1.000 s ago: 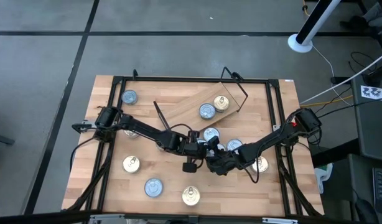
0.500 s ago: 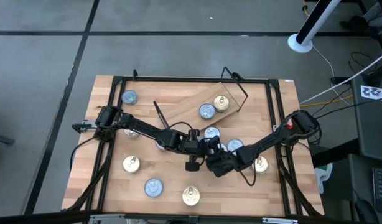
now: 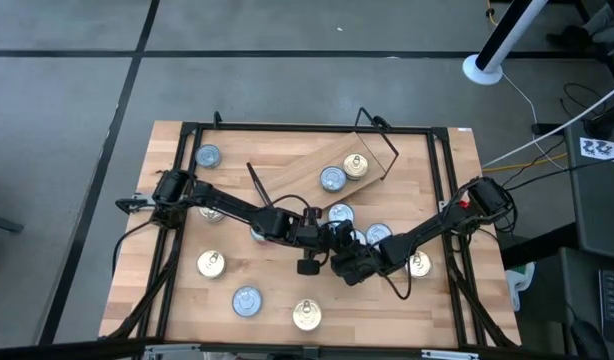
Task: Stack canned seafood by type on shelf
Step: Stack the green tuna can on the shelf on top of the other green tuna can
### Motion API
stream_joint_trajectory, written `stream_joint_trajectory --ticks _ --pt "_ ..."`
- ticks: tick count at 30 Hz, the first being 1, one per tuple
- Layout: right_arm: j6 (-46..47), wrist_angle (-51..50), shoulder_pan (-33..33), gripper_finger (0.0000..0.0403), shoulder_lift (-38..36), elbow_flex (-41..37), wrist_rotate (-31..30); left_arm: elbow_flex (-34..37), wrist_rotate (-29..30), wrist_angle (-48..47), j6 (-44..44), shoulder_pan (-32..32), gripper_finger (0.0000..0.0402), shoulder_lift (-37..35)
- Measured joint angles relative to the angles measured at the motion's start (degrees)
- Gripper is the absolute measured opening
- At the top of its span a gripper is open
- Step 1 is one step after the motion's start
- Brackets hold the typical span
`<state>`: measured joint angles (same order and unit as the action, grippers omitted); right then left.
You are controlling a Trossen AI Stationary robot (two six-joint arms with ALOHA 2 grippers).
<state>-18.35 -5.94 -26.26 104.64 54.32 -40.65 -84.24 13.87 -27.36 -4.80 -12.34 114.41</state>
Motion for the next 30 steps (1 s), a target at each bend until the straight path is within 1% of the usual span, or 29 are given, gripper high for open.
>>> stream_joint_trajectory --ticks 3,7,9,12,15,19,26,30 --pt "0.08 -0.16 0.02 0.0126 -0.12 -0.02 0.26 -1.56 -0.45 -3.23 0.07 -0.02 0.0069 -0.51" --pt "0.11 -1.31 0.02 0.0141 -0.13 1.42 0.81 -4.0 -0.7 -7.12 1.23 -0.15 0.0118 -1.83" --pt "0.09 -1.87 0.02 0.0147 -0.19 2.66 1.21 -4.95 -0.74 -8.94 2.56 -0.19 0.0135 -2.85" --pt "0.09 -4.87 0.02 0.0146 -0.22 4.91 1.32 -6.64 -0.83 -12.41 4.59 -0.39 0.0149 -4.89" --pt "0.09 -10.93 0.02 0.0138 -0.24 8.09 1.36 -7.48 -0.83 -14.64 5.87 -0.53 0.0152 -7.37" --pt "0.09 -19.99 0.02 0.0137 -0.24 12.3 1.65 -7.48 -0.81 -15.82 6.73 -0.55 0.0145 -11.31" --pt "0.09 -32.79 0.02 0.0137 -1.03 17.77 1.05 -7.48 -0.19 -16.23 6.56 -0.28 0.0136 -16.5" --pt "0.05 -36.58 0.03 0.0137 -3.69 18.19 -2.91 -7.48 1.0 -16.82 8.28 -0.26 0.0133 -18.28"
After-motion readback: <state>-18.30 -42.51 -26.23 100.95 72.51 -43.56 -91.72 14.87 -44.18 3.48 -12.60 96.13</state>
